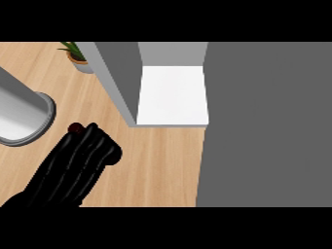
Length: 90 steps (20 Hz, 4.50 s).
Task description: Pick up the wine, place it into the cabinet and close the cabinet
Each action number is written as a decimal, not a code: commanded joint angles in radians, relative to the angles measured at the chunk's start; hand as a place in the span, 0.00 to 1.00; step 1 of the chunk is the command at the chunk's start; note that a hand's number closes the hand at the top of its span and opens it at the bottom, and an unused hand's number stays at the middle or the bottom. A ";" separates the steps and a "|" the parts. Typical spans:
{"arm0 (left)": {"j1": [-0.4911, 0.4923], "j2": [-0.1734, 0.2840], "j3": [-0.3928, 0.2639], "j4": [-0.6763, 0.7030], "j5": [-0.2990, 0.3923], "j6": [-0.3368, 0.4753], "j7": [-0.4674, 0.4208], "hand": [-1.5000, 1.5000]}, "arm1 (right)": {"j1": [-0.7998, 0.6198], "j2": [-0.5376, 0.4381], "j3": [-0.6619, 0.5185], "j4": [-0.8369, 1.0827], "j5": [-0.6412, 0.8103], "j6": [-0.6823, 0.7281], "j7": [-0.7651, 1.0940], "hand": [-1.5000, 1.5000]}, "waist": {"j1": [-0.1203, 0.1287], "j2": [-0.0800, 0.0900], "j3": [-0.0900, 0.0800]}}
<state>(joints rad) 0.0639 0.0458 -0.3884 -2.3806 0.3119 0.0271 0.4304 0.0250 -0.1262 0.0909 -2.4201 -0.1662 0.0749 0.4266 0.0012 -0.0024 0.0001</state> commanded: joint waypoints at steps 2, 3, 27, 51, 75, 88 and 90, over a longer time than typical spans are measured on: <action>-0.016 -0.002 0.091 -0.047 0.030 0.025 0.021 0.00 | -0.038 0.000 -0.008 -0.143 -0.058 -0.044 0.140 0.00 | -0.003 0.001 -0.001; -0.048 0.022 0.176 -0.034 0.074 -0.006 0.014 0.00 | -0.025 0.005 0.012 -0.119 -0.038 -0.031 0.115 0.00 | -0.004 0.001 -0.001; -0.045 0.141 0.561 0.535 0.129 -0.292 -0.323 0.00 | -0.060 0.005 -0.029 -0.129 -0.051 -0.015 0.160 0.00 | -0.008 0.002 0.000; -0.215 0.141 0.543 1.391 -0.175 -0.455 -0.886 0.00 | -0.070 0.054 0.050 -0.141 0.043 -0.035 0.162 0.00 | -0.007 0.003 0.000; -0.496 0.140 0.574 2.068 -0.239 -0.618 -1.251 0.00 | -0.144 0.080 0.050 -0.098 0.036 -0.019 0.184 0.00 | -0.028 0.010 -0.004; -0.510 0.059 0.556 2.043 -0.249 -0.519 -1.338 0.00 | -0.138 0.079 0.019 -0.077 0.026 -0.007 0.180 0.00 | -0.013 0.005 -0.002; -0.542 0.047 0.570 2.076 -0.238 -0.495 -1.320 1.00 | -0.099 0.064 -0.011 -0.096 -0.028 0.021 0.174 0.00 | -0.018 0.006 -0.001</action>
<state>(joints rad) -0.4550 0.1253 0.1711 -0.3284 0.0641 -0.4304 -0.8168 -0.1017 -0.0571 0.1065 -2.4555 -0.1164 0.0875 0.5835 -0.0163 0.0034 -0.0015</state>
